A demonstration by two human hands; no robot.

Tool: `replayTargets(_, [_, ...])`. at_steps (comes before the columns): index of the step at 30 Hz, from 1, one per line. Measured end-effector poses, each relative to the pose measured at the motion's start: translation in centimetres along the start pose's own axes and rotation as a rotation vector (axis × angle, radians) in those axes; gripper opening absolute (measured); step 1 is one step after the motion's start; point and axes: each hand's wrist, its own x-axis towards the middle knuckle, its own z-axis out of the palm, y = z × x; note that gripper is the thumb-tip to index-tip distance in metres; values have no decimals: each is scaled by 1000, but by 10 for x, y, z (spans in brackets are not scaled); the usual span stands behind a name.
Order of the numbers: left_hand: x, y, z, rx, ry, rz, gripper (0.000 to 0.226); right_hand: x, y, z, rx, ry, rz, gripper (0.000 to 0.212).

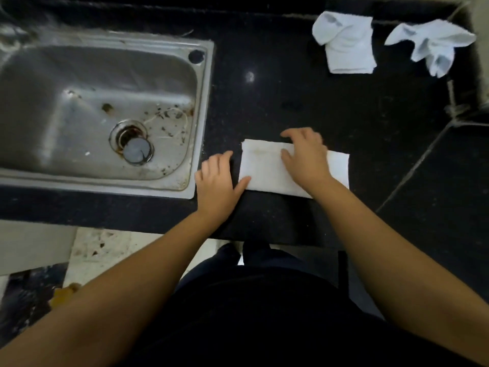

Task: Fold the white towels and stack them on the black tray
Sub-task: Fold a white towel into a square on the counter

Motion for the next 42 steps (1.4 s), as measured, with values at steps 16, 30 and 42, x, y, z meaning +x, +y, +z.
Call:
replayTargets(16, [22,27,-13,-162,-246,-122,29,29,-43,-5,95,-286,-58,17])
replayTargets(30, [87,133,-138,-805,78,420,22,-11,2,-163,764,421,-80,5])
replayTargets(42, [5,41,-48,-650,-847,19,6,-98,57,-46,611,-355,192,11])
